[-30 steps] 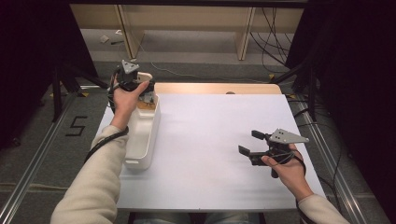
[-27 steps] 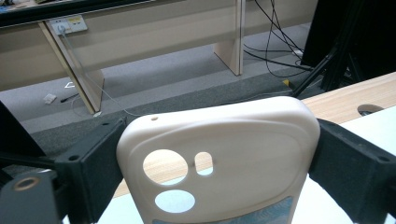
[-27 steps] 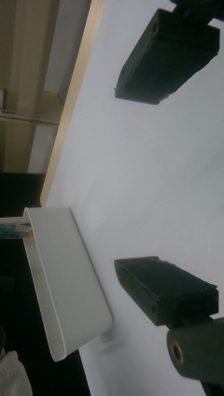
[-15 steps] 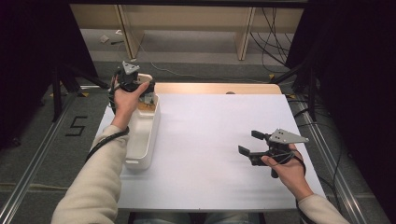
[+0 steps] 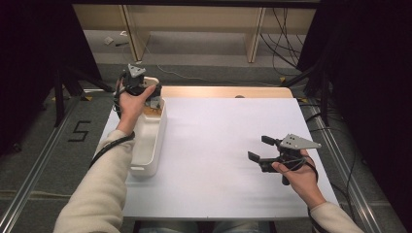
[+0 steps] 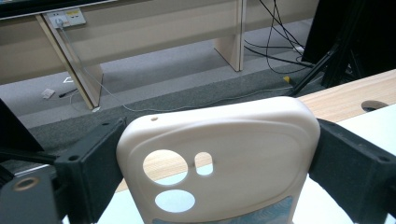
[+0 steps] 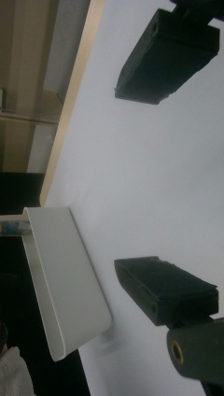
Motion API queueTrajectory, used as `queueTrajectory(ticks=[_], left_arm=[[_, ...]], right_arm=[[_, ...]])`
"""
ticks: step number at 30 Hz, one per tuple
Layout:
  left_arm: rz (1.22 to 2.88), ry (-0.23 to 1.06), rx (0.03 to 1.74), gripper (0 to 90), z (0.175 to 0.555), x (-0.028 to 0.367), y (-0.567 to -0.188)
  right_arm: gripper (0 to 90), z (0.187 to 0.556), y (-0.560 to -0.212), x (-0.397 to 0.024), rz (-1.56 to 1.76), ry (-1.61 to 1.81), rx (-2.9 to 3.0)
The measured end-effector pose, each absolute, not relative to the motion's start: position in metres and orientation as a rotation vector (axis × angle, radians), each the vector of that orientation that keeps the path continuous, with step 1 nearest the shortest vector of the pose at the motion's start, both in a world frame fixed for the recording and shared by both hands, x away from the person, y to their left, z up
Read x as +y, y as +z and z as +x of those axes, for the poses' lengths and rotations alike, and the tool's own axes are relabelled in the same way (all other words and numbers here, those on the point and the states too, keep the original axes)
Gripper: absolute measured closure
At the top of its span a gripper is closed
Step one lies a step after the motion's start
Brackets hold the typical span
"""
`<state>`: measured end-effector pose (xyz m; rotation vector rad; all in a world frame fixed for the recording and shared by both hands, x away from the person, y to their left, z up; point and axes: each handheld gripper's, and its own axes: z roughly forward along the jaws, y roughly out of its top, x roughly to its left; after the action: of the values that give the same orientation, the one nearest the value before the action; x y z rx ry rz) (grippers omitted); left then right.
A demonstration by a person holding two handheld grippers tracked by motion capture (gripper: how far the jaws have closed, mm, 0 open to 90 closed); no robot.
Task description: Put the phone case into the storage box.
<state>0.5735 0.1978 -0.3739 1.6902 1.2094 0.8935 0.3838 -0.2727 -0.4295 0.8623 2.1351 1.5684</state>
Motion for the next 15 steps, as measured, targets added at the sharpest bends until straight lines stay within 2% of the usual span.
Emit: queueTrajectory(ticks=[15], left_arm=[[1.701, 0.875, 1.224, 9.2, 0.5770, 0.1974, -0.3784]], right_arm=[[16.1, 0.3842, -0.4299, -0.2726, 0.861, 1.569, 2.141]])
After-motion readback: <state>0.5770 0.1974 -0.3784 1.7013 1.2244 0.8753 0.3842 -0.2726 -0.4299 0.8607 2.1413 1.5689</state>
